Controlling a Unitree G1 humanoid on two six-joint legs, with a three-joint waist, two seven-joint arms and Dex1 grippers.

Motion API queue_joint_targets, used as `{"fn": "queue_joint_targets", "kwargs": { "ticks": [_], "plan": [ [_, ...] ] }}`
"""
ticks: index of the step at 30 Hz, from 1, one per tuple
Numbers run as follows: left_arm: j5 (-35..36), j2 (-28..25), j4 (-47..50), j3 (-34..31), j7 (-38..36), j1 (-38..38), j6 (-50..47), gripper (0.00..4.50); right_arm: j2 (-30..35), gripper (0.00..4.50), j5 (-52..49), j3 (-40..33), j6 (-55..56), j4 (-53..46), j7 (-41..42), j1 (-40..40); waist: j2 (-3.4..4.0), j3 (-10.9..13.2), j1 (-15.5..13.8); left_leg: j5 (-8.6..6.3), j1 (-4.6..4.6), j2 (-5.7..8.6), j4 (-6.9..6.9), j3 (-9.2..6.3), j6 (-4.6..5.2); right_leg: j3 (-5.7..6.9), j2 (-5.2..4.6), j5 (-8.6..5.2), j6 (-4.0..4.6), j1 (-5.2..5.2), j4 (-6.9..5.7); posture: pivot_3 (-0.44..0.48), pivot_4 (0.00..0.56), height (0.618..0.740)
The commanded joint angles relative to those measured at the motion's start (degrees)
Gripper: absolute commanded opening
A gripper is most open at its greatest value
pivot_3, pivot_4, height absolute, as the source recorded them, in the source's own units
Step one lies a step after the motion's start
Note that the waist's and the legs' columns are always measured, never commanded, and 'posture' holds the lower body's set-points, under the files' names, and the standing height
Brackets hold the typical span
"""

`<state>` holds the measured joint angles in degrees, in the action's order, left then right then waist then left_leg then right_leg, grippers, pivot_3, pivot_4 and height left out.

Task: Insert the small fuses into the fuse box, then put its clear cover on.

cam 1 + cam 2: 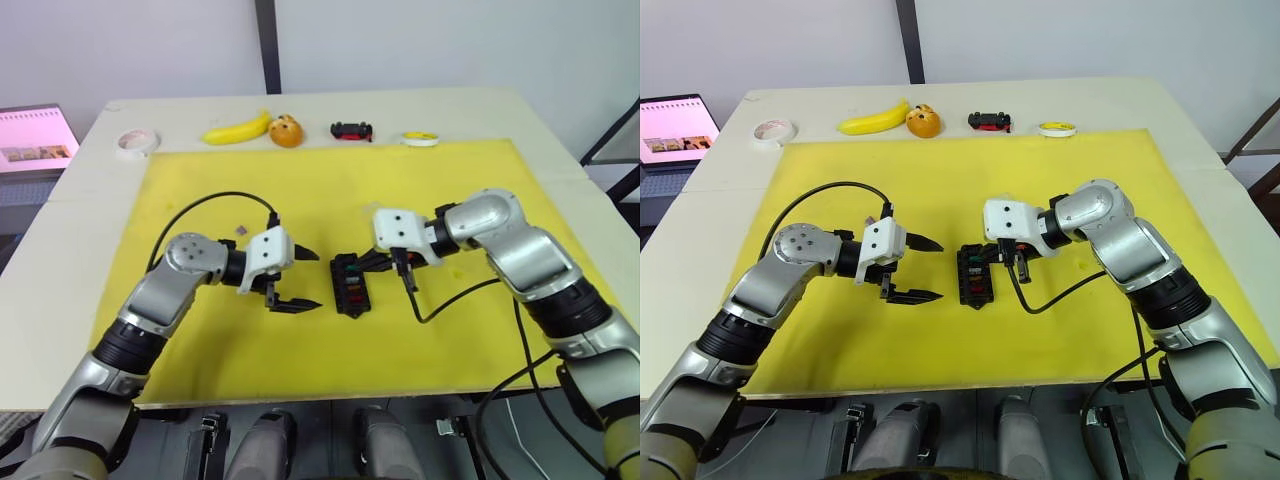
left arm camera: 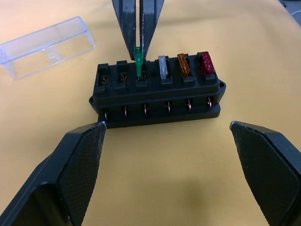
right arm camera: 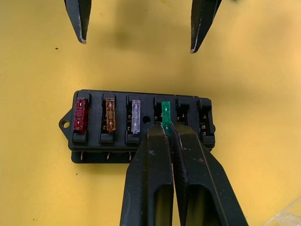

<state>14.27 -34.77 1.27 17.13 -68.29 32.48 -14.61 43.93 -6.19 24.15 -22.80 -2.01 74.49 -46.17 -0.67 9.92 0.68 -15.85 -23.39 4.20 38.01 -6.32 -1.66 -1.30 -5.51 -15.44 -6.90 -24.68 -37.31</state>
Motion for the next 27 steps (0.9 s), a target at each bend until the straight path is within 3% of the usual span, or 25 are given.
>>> {"fn": "queue_joint_targets", "kwargs": {
  "ticks": [1,27],
  "plan": [
    [0.1,0.3,2.0,-0.8,-0.2,1.5,-0.2,4.45,0.0,0.0,0.7,-1.0,0.3,-0.5,0.9,-0.7,0.0,0.0,0.0,0.0,0.0,0.0,0.0,0.0,0.0,0.0,0.0,0.0,0.0,0.0,0.0,0.0,0.15,0.74],
    [-0.8,0.5,3.5,-0.5,-0.8,0.6,-0.3,4.45,-1.5,0.0,2.5,-1.1,-0.8,-0.2,1.7,-1.7,0.0,0.0,0.0,0.0,0.0,0.02,0.06,-0.02,-0.01,0.01,-0.01,0.0,0.0,0.01,-0.06,0.0,0.15,0.74]
  ]
}}
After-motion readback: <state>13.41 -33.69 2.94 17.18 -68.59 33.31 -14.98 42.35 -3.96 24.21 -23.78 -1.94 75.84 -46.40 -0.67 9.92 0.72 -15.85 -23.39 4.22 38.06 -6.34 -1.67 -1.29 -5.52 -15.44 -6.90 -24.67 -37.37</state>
